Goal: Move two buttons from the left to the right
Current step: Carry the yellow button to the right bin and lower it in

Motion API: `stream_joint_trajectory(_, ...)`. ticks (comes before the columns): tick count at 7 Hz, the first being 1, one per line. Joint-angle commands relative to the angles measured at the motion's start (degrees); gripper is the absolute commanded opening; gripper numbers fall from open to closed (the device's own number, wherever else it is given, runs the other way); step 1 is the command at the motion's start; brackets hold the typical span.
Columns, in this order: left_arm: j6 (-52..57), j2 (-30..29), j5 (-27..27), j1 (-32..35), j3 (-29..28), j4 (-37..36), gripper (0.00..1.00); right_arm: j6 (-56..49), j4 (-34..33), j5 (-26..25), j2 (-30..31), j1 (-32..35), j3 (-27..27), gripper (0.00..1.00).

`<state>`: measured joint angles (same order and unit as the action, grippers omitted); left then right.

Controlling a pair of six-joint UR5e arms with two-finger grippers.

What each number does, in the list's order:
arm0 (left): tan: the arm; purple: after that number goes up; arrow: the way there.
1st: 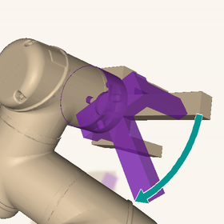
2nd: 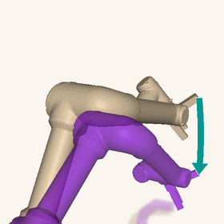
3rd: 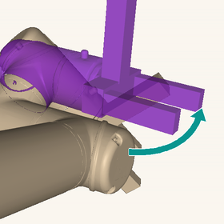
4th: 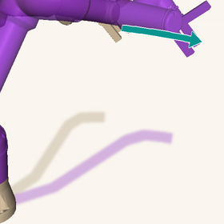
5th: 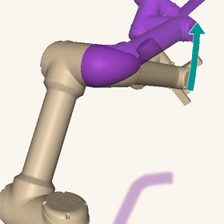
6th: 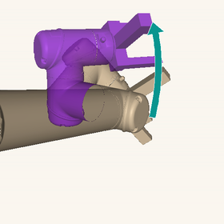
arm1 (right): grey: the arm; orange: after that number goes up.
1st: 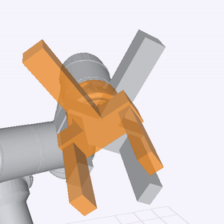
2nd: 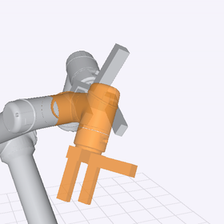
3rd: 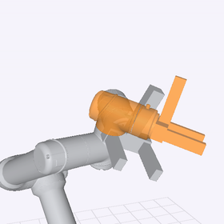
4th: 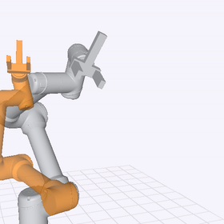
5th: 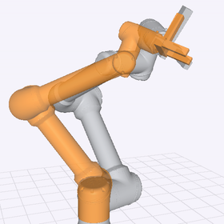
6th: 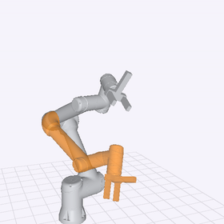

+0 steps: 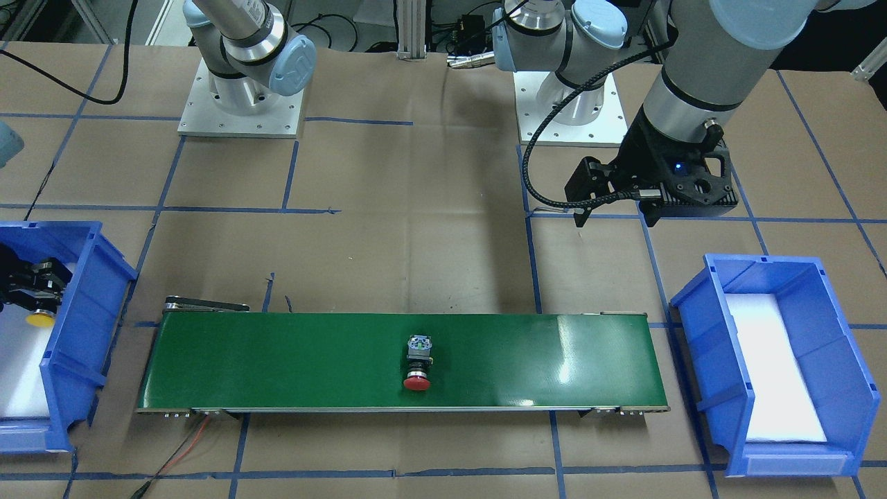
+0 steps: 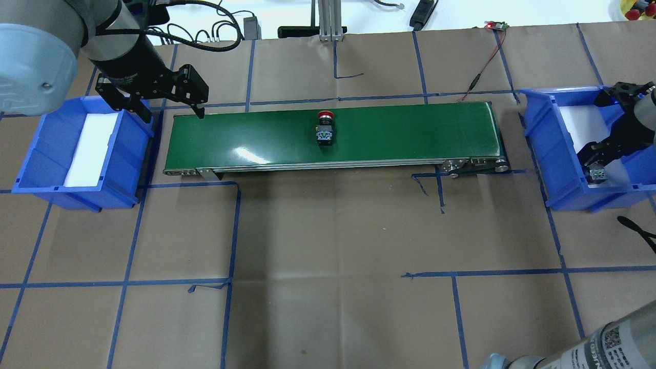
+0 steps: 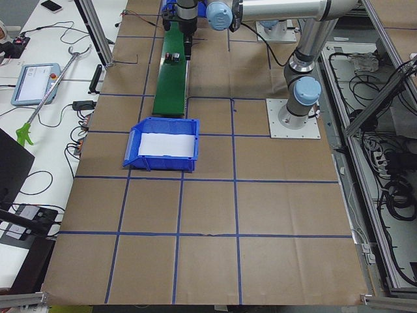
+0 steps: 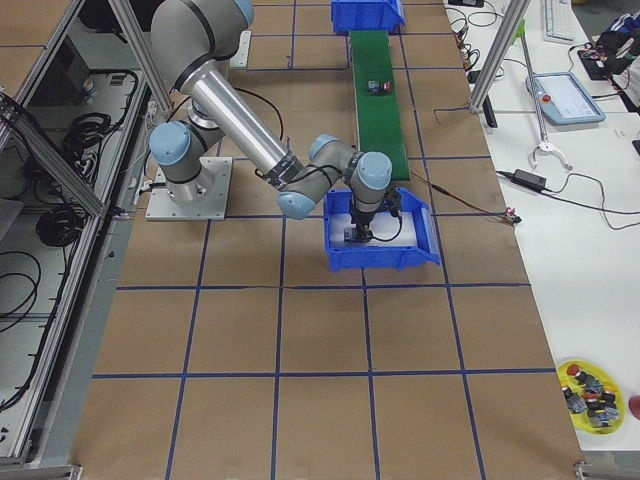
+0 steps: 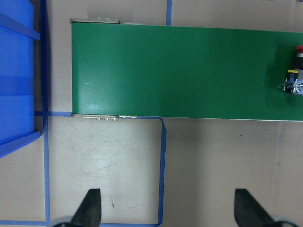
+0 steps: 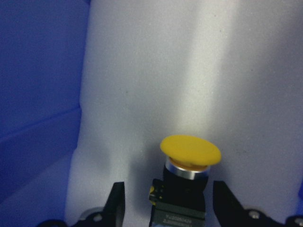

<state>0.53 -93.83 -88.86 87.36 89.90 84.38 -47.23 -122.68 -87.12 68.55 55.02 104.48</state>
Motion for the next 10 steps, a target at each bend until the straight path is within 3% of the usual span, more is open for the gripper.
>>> stream_joint_trajectory(1,0.0,-0.1,0.0,0.0,-0.2,0.0,1.00,0.2,0.2,0.1,0.4,0.0,-0.4,0.98)
stream_joint_trajectory(4,0.0,-0.1,0.0,0.0,-0.2,0.0,1.00,5.9,1.2,-0.4,5.3,0.6,-1.9,0.99)
stream_joint_trajectory(6,0.0,-0.2,0.0,0.0,-0.3,0.0,1.00,11.9,10.6,0.0,9.0,1.3,-7.0,0.99)
stream_joint_trajectory(8,0.0,-0.2,0.0,0.0,-0.4,0.0,1.00,21.3,19.5,-1.6,10.2,7.4,-14.1,0.99)
stream_joint_trajectory(10,0.0,-0.3,0.0,0.0,-0.5,0.0,1.00,34.5,20.1,-2.2,12.1,16.5,-15.1,0.99)
